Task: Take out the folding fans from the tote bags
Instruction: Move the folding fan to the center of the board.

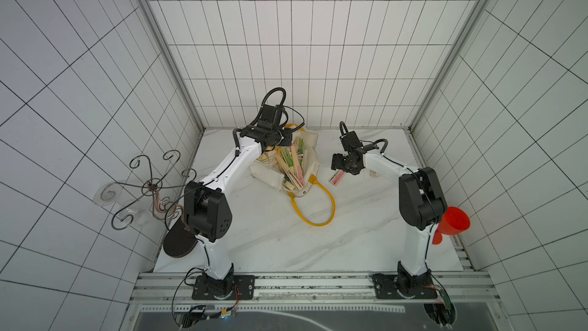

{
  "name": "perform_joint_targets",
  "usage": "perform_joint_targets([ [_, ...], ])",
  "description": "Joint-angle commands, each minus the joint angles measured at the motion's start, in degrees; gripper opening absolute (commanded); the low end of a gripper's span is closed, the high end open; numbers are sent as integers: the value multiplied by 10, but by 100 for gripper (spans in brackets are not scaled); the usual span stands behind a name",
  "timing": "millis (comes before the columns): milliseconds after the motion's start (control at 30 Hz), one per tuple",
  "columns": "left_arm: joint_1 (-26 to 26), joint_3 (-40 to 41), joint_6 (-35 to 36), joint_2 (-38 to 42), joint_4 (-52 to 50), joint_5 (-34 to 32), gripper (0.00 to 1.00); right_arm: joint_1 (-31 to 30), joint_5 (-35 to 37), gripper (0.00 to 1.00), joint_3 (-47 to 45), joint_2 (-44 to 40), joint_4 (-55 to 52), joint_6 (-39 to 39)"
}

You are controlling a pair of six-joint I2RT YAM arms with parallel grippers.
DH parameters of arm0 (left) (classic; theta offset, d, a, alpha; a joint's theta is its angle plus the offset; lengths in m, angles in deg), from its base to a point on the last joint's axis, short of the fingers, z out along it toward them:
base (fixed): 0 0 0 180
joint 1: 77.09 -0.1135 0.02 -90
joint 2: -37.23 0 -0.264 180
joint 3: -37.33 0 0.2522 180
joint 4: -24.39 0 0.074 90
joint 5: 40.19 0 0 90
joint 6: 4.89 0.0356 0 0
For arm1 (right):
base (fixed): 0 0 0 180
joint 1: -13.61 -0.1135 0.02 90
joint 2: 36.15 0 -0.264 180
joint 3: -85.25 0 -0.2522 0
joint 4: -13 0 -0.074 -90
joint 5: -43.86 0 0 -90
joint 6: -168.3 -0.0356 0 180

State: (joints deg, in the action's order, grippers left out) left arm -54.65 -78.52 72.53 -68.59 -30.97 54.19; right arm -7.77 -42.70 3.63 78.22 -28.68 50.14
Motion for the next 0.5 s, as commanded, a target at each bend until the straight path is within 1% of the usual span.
perform_joint_targets([
  [0,-2,8,0,-3,6,9,0,-2,33,78,-19,30,-6,-24],
  [167,-4,8,0,-4,8,11,0,-3,41,78,-21,45,1,-28],
  [267,-4,8,1,-7,9,14,0,-4,37,75,-15,59,9,-25],
  [333,-4,8,1,-9,9,14,0,-4,39,70,-3,72,9,-18],
  [467,-6,6,1,-11,9,14,0,5,34,45,26,104,8,7],
])
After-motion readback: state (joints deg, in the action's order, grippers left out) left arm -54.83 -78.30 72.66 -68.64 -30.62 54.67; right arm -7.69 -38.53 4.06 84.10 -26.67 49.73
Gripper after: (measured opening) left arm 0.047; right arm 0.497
